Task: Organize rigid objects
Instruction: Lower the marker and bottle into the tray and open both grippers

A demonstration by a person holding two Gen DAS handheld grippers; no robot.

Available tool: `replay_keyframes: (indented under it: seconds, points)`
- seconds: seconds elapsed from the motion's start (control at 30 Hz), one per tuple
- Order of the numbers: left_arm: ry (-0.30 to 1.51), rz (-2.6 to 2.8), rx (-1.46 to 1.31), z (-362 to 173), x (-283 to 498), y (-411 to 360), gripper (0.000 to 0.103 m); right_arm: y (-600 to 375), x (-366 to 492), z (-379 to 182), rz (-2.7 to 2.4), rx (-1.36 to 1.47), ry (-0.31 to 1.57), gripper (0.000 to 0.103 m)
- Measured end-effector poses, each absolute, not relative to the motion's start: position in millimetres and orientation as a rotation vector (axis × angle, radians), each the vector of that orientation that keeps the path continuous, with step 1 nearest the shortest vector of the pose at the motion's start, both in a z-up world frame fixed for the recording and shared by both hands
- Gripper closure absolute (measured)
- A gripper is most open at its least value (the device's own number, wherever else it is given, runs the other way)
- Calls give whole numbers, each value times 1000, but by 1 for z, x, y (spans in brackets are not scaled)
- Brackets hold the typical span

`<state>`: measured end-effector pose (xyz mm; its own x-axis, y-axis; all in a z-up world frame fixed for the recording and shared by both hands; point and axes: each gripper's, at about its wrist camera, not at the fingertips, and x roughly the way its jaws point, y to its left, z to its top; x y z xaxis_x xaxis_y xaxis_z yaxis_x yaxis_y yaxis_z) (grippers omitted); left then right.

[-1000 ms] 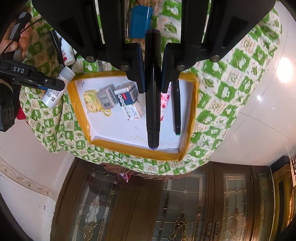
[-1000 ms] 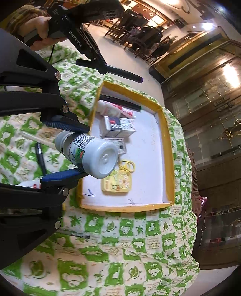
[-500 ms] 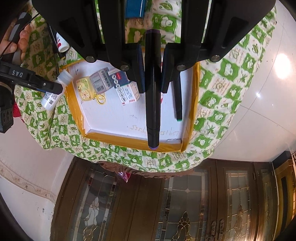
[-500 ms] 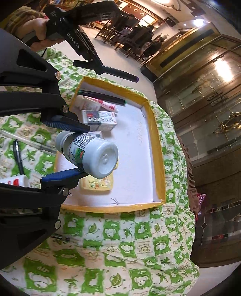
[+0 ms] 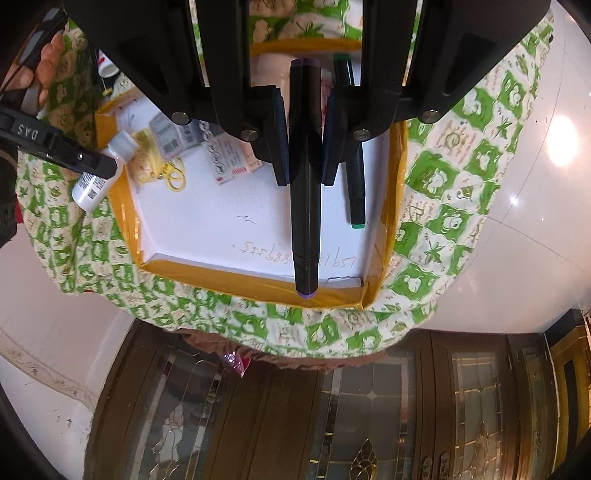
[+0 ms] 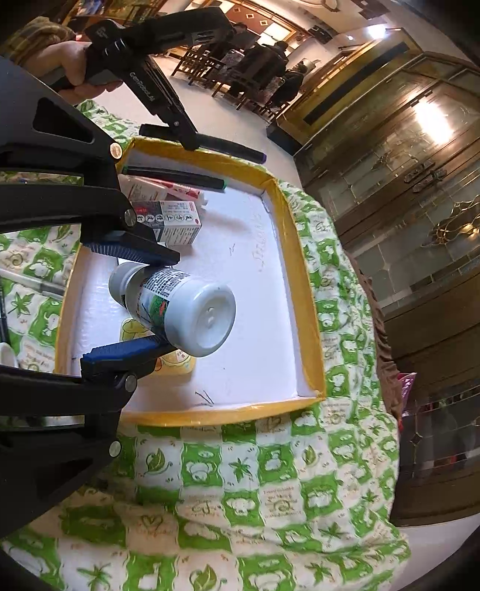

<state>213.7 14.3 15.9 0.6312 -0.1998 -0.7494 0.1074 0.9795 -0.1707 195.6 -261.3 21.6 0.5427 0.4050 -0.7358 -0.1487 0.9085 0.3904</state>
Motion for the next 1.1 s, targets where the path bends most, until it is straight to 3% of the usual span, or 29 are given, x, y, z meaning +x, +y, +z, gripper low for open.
replay_keyframes:
  seconds: [0.77, 0.8, 0.87, 0.93, 1.0, 1.1]
  points:
    - [962, -136, -136, -26, 267, 14, 88, -225, 232, -12, 344, 209, 998, 68]
    - [960, -138, -146, -26, 266, 15, 86, -226, 232, -12, 350, 214, 995, 68]
    - [955, -136, -153, -22, 262, 16, 59, -225, 233, -12, 372, 223, 985, 65]
    - [931, -151, -176, -14, 251, 20, 50, -225, 231, -10, 368, 209, 970, 52]
    - [907, -138, -176, -4, 238, 25, 50, -227, 226, -4, 370, 200, 940, 44]
    - [874, -154, -228, 8, 208, 40, 48, -237, 215, 8, 365, 206, 897, 44]
